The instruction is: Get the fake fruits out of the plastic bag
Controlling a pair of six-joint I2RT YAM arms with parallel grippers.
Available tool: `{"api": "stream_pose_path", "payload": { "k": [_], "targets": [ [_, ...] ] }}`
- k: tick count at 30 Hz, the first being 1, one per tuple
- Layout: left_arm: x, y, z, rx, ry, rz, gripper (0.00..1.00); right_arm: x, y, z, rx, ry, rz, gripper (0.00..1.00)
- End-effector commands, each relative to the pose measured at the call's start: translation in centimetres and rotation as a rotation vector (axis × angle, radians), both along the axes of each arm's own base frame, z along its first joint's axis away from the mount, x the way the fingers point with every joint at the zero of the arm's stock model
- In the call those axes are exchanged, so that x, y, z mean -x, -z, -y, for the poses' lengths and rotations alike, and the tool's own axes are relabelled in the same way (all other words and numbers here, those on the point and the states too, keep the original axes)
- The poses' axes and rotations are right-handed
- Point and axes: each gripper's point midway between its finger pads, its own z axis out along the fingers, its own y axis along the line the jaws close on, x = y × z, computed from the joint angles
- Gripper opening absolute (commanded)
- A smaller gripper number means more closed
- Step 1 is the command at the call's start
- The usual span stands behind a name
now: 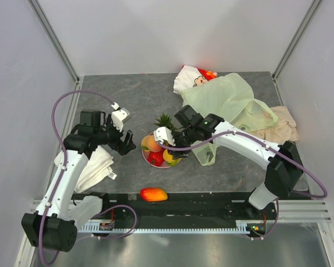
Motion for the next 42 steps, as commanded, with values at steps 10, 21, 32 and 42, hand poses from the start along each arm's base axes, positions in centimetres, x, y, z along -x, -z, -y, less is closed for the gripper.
{"api": "stream_pose_path", "payload": {
  "k": [10, 21, 32, 42],
  "targets": [
    [0.0, -0.2, -0.2, 0.026, -0.033, 0.006, 0.92, -2.5, 0.0, -2.4, -0.016, 0.083, 0.107, 0.73],
    [-1.2, -0.5, 0.1, 0.042, -0.03, 0.014, 0.92, -3.5, -0.7, -1.8, -0.024, 0.168, 0.147, 0.85],
    [-0.7, 0.4, 0.0, 0.035, -0.029, -0.012, 0.93, -3.3, 1.1, -0.7, 0.025, 0.172, 0.138, 0.98],
    [-0.1, 0.4, -0.1, 0.021, -0.017, -0.009, 0.93, -3.9, -0.4, 1.9, 0.044, 0.255, 0.157, 0.98]
  ]
}}
